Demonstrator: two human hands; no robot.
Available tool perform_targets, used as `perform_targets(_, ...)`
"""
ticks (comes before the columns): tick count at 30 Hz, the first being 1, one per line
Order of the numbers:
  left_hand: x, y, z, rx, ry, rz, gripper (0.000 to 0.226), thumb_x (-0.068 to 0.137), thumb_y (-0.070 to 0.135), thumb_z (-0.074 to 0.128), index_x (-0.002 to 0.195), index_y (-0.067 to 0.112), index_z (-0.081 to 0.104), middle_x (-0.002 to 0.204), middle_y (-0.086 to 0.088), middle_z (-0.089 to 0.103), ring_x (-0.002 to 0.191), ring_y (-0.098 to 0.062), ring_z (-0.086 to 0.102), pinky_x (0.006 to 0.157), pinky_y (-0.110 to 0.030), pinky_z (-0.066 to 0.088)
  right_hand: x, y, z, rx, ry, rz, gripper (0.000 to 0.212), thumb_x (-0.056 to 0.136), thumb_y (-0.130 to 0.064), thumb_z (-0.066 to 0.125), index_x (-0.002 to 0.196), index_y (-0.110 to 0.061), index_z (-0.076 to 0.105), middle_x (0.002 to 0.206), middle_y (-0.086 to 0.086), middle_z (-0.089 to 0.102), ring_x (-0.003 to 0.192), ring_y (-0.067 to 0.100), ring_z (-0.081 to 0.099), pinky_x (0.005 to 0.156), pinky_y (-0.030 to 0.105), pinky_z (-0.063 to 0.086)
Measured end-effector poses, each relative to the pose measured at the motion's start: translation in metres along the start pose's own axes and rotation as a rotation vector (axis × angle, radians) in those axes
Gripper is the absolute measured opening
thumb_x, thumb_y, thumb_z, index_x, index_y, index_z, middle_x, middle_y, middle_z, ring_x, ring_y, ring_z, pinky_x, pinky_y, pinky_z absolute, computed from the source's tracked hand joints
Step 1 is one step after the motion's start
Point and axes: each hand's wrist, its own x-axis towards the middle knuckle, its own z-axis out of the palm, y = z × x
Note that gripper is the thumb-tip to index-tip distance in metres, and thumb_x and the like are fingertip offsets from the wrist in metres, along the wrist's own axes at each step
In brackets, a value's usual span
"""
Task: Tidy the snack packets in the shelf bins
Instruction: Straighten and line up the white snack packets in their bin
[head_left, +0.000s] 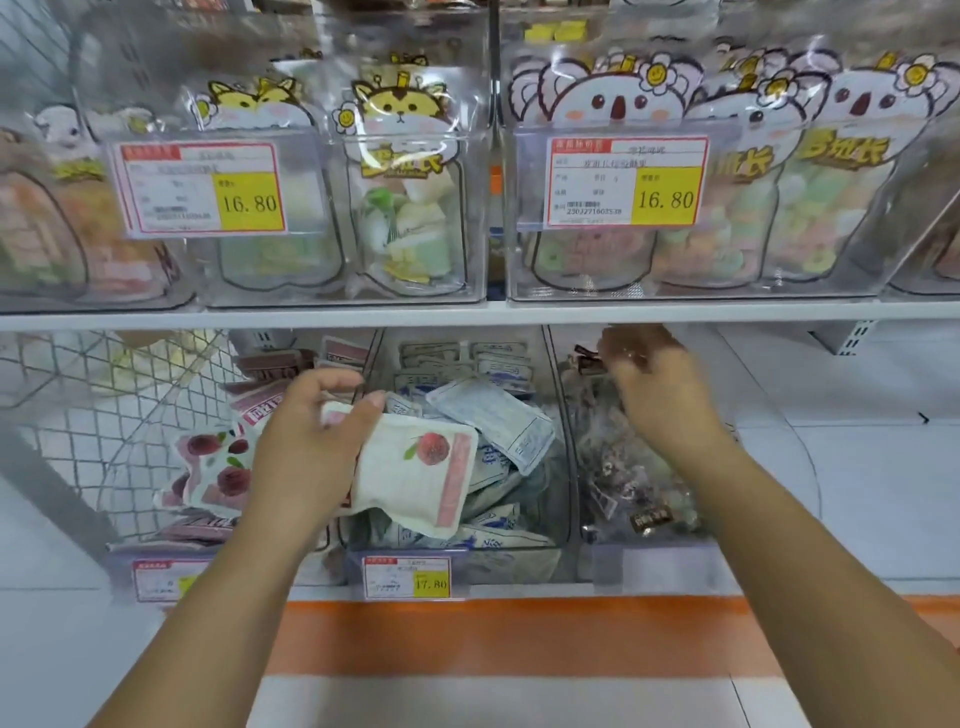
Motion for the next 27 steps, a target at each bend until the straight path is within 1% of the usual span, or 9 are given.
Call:
perform_targets(4, -0.006, 0.003, 0.017, 0.011, -0.090, 0.007, 0.012, 0.087, 0.038, 0.065, 0.097, 0.036, 0.059, 0.096, 0.015, 0.060, 0.077, -0.001, 0.055, 0.060, -0.023, 0.040, 0.032, 0.058, -0.019, -0.631, -0.113, -0.040, 0.038, 0.093, -0.011, 0.052, 0.128, -0.023, 0.059, 0.119, 0.012, 0.064, 0.102, 0.030, 0.061, 0.080, 0.030, 0.047)
perform_targets(6, -0.008, 0.004, 0.028, -0.015, -0.119, 0.012, 0.012, 0.087, 0.037, 0.065, 0.097, 0.037, 0.059, 0.097, 0.014, 0.060, 0.074, -0.004, 0.055, 0.060, -0.023, 0.041, 0.037, 0.075, -0.020, -0.888, -0.178, -0.072, 0.057, 0.086, -0.007, 0.053, 0.137, -0.030, 0.048, 0.107, 0.013, 0.067, 0.094, 0.032, 0.061, 0.071, 0.031, 0.049)
perform_targets(8, -0.010, 0.007, 0.038, -0.024, -0.143, 0.017, 0.011, 0.087, 0.038, 0.065, 0.097, 0.037, 0.059, 0.095, 0.013, 0.060, 0.077, -0.003, 0.056, 0.060, -0.025, 0.042, 0.037, 0.078, -0.018, -0.958, -0.203, -0.064, 0.067, 0.080, -0.003, 0.054, 0.142, -0.022, 0.037, 0.100, 0.015, 0.065, 0.092, 0.033, 0.058, 0.067, 0.030, 0.044)
perform_targets(13, -0.017, 0.017, 0.057, -0.035, -0.194, 0.024, 0.010, 0.088, 0.039, 0.063, 0.097, 0.034, 0.059, 0.091, -0.005, 0.067, 0.072, -0.018, 0.058, 0.054, -0.024, 0.044, 0.040, 0.085, -0.017, -1.033, -0.230, -0.024, 0.034, 0.080, -0.016, 0.059, 0.112, -0.008, 0.060, 0.103, 0.014, 0.060, 0.094, 0.032, 0.055, 0.077, 0.031, 0.046)
perform_targets(16, -0.021, 0.023, 0.068, -0.069, -0.214, 0.018, 0.008, 0.089, 0.038, 0.063, 0.095, 0.034, 0.059, 0.084, -0.008, 0.066, 0.063, -0.014, 0.052, 0.041, -0.016, 0.037, 0.029, 0.082, -0.026, -0.886, -0.192, -0.037, 0.022, 0.083, -0.022, 0.063, 0.099, -0.008, 0.065, 0.102, 0.015, 0.056, 0.090, 0.032, 0.055, 0.070, 0.029, 0.040)
perform_targets(20, -0.027, 0.025, 0.080, -0.052, -0.240, 0.015, 0.002, 0.090, 0.038, 0.060, 0.091, 0.038, 0.058, 0.081, 0.012, 0.061, 0.067, -0.005, 0.052, 0.049, -0.023, 0.036, 0.001, 0.059, -0.043, -0.482, 0.064, -0.093, 0.016, 0.090, -0.018, 0.059, 0.104, -0.011, 0.059, 0.094, 0.010, 0.064, 0.084, 0.032, 0.058, 0.061, 0.029, 0.031)
perform_targets(23, -0.032, 0.024, 0.085, -0.037, -0.235, 0.020, 0.002, 0.093, 0.036, 0.057, 0.093, 0.037, 0.059, 0.078, 0.005, 0.061, 0.056, -0.006, 0.051, 0.043, -0.019, 0.036, -0.028, 0.033, -0.065, -0.345, 0.187, -0.157, 0.011, 0.091, -0.028, 0.059, 0.097, -0.019, 0.057, 0.075, -0.009, 0.059, 0.069, 0.020, 0.056, 0.053, 0.026, 0.034)
perform_targets(25, -0.036, 0.027, 0.086, -0.040, -0.222, 0.037, 0.004, 0.094, 0.035, 0.055, 0.094, 0.034, 0.060, 0.075, 0.006, 0.060, 0.052, -0.002, 0.050, 0.040, -0.012, 0.033, -0.051, 0.017, -0.076, -0.165, 0.242, -0.141, 0.011, 0.088, -0.028, 0.063, 0.085, -0.021, 0.054, 0.061, -0.007, 0.058, 0.059, 0.010, 0.055, 0.049, 0.017, 0.037)
perform_targets(27, -0.039, 0.029, 0.084, -0.075, -0.210, 0.026, 0.007, 0.095, 0.033, 0.054, 0.093, 0.032, 0.061, 0.077, 0.011, 0.060, 0.056, 0.000, 0.049, 0.044, -0.011, 0.033, -0.068, 0.005, -0.080, 0.106, 0.204, -0.039, 0.013, 0.084, -0.025, 0.066, 0.078, -0.021, 0.056, 0.060, -0.007, 0.065, 0.053, 0.008, 0.058, 0.047, 0.022, 0.042)
